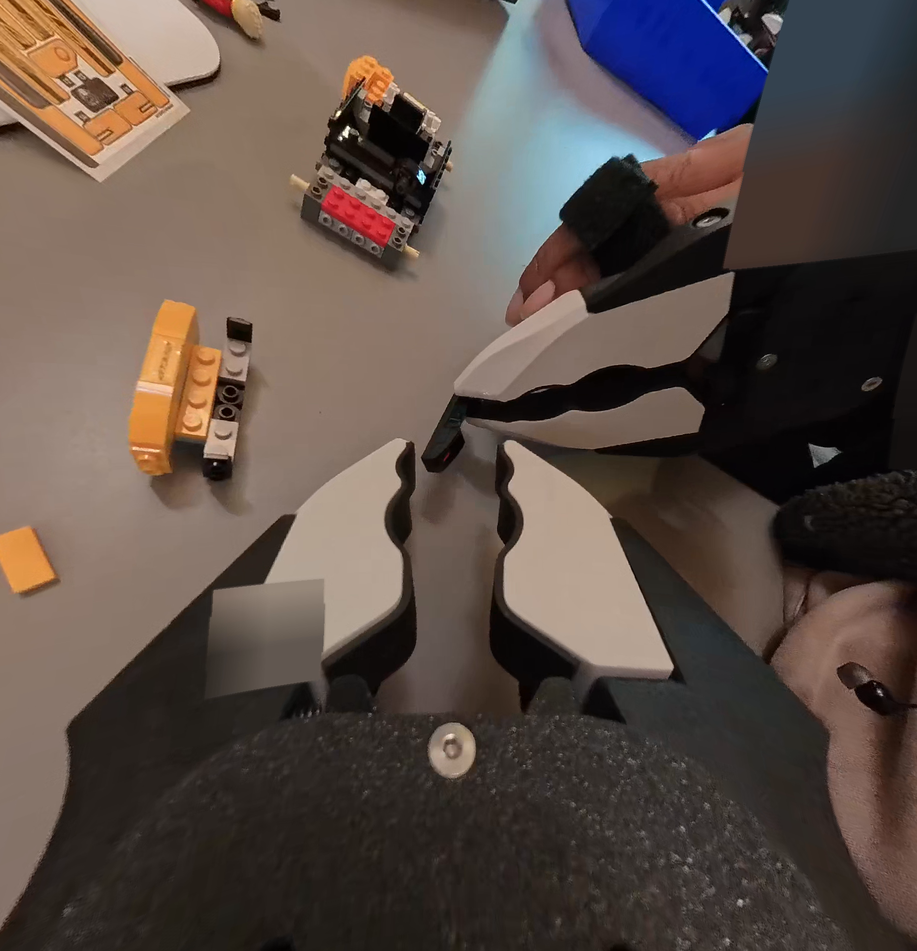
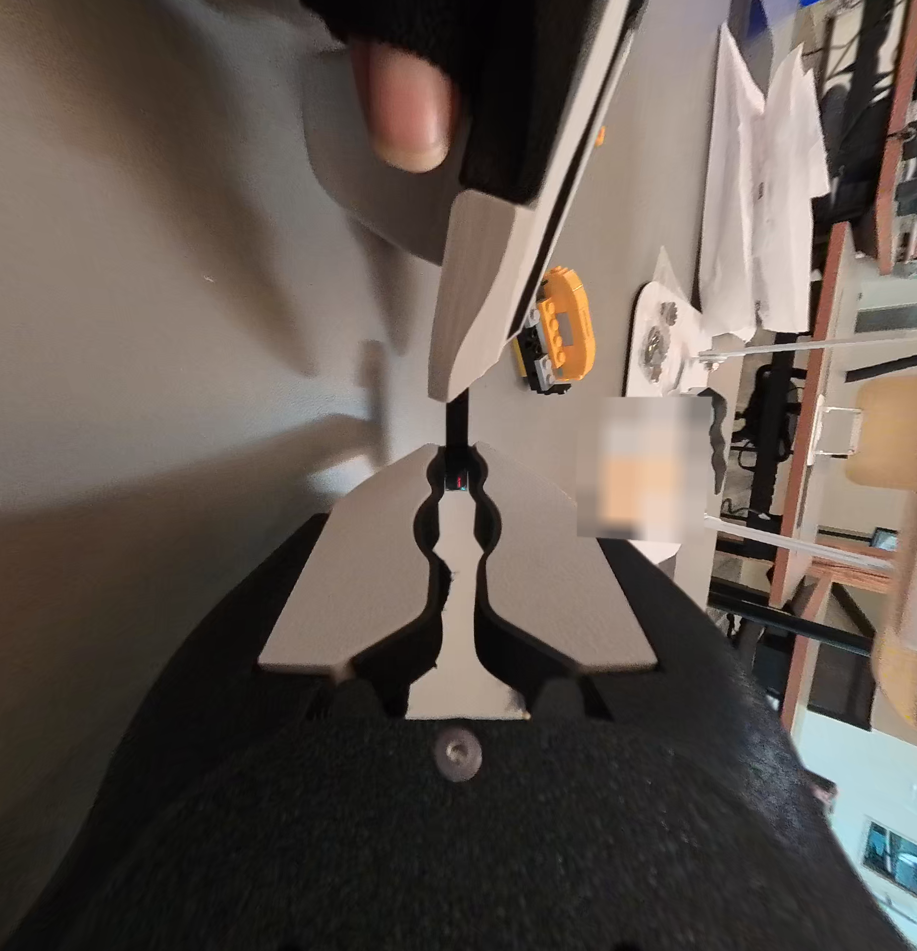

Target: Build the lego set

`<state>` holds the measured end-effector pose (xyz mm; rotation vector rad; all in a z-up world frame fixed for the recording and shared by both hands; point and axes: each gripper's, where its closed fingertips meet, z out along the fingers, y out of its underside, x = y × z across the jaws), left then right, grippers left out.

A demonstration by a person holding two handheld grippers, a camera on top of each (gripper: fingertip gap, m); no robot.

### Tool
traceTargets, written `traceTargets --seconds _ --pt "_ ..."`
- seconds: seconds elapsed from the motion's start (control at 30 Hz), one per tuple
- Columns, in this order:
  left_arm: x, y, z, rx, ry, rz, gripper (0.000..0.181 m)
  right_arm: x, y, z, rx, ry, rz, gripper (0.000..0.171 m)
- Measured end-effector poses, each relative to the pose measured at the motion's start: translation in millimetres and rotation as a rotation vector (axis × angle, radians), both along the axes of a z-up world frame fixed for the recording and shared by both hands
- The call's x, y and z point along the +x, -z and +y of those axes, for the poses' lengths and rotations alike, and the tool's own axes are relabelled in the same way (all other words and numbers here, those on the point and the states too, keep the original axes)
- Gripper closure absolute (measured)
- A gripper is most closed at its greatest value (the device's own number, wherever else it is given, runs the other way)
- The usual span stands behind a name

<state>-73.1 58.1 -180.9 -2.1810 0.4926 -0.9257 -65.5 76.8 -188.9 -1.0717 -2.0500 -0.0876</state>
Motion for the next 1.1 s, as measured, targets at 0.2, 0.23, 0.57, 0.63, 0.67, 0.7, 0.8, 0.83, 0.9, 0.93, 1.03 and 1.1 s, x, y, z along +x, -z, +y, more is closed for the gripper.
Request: traceTargets --seconds 0.2,0.23,0.57,0.63,0.67,0.7,0.8,0.83,0.9,0.93,1.03,1.1 --pt "-0.9 -5.4 1.7 0.008 -0.009 -0.052 0.161 -5.5 -13.8 -3.4 0.036 -0.031 0.063 0.163" --pt "-0.7 -6.8 1.6 0.01 -0.006 -0.063 0.163 -6.5 -16.2 -3.9 0.045 -0.037 0.075 0.163" --pt "0.4 -16.6 0.7 -0.014 -0.002 -0.184 0.168 -11.3 -29.4 -3.2 0.124 -0.074 0.135 0.163" --pt "0.5 -19.8 1.3 -0.039 -0.011 -0.247 0.169 -12.7 -32.9 -1.3 0.149 -0.073 0.154 0.163" --pt "0.9 -21.9 1.3 -0.05 -0.014 -0.279 0.17 -13.3 -34.6 -0.2 0.16 -0.071 0.162 0.163" --pt "1.3 -24.0 1.2 -0.056 -0.013 -0.309 0.17 -13.6 -35.8 0.9 0.168 -0.069 0.169 0.163" --pt "0.3 -31.0 3.3 -0.056 -0.028 -0.388 0.169 -15.2 -39.3 1.0 0.175 -0.068 0.19 0.163" --pt "0.4 -31.9 3.7 -0.06 -0.031 -0.406 0.168 -15.7 -40.4 0.4 0.175 -0.068 0.196 0.163" --pt "0.0 -32.8 4.0 -0.051 -0.033 -0.407 0.17 -16.0 -41.3 0.1 0.174 -0.068 0.2 0.163" --pt "-0.1 -33.6 4.2 -0.039 -0.034 -0.4 0.17 -16.2 -41.9 0.2 0.173 -0.066 0.204 0.163" --pt "0.2 -35.1 4.3 -0.014 -0.033 -0.377 0.171 -16.1 -43.2 0.6 0.16 -0.061 0.212 0.163" --pt "0.3 -36.2 4.5 0.002 -0.031 -0.374 0.171 -16.2 -44.5 0.9 0.147 -0.058 0.224 0.163"
